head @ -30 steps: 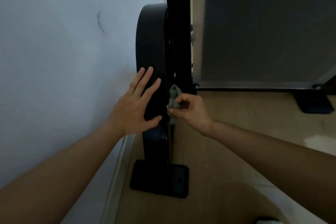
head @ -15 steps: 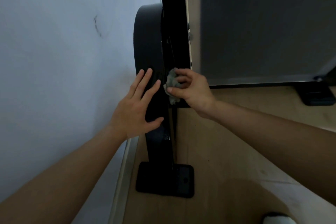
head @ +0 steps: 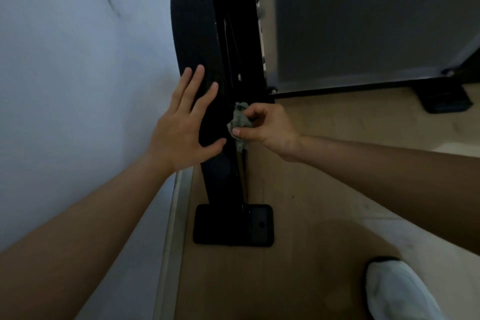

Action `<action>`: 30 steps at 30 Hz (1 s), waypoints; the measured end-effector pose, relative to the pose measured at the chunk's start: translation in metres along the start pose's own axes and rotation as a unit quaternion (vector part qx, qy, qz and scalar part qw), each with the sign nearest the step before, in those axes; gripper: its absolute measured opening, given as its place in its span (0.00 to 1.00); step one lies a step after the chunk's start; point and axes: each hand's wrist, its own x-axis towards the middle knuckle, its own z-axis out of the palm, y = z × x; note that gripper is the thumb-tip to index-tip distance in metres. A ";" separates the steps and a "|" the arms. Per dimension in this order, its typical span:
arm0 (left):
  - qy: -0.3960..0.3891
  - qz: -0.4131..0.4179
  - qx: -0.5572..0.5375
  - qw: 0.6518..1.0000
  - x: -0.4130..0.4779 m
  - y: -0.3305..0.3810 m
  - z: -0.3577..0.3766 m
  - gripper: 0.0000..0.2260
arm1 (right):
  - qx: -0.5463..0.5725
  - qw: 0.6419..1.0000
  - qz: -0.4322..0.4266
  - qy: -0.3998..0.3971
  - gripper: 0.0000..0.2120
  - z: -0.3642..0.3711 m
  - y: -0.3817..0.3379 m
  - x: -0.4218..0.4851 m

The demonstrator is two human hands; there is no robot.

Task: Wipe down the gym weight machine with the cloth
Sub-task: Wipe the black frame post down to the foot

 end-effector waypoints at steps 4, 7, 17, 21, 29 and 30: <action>0.004 0.001 0.006 1.000 0.001 0.002 0.002 0.43 | -0.023 0.997 0.050 -0.046 0.11 0.004 0.025 -0.022; 0.011 -0.001 0.014 1.000 0.001 0.005 0.003 0.43 | -0.059 0.992 0.088 -0.073 0.11 0.010 0.042 -0.040; 0.038 -0.033 0.007 0.999 -0.004 0.022 0.018 0.41 | -0.162 0.951 0.165 -0.204 0.07 0.019 0.088 -0.075; 0.051 -0.045 -0.015 0.998 -0.004 0.024 0.026 0.41 | -0.117 0.959 0.207 -0.151 0.09 -0.005 0.088 -0.048; 0.106 -0.065 -0.032 0.992 0.002 0.029 0.050 0.39 | -0.015 0.987 0.153 0.055 0.10 -0.030 0.096 0.035; 0.114 -0.065 -0.027 0.991 0.003 0.029 0.053 0.39 | -0.006 0.986 0.154 0.054 0.11 -0.029 0.097 0.044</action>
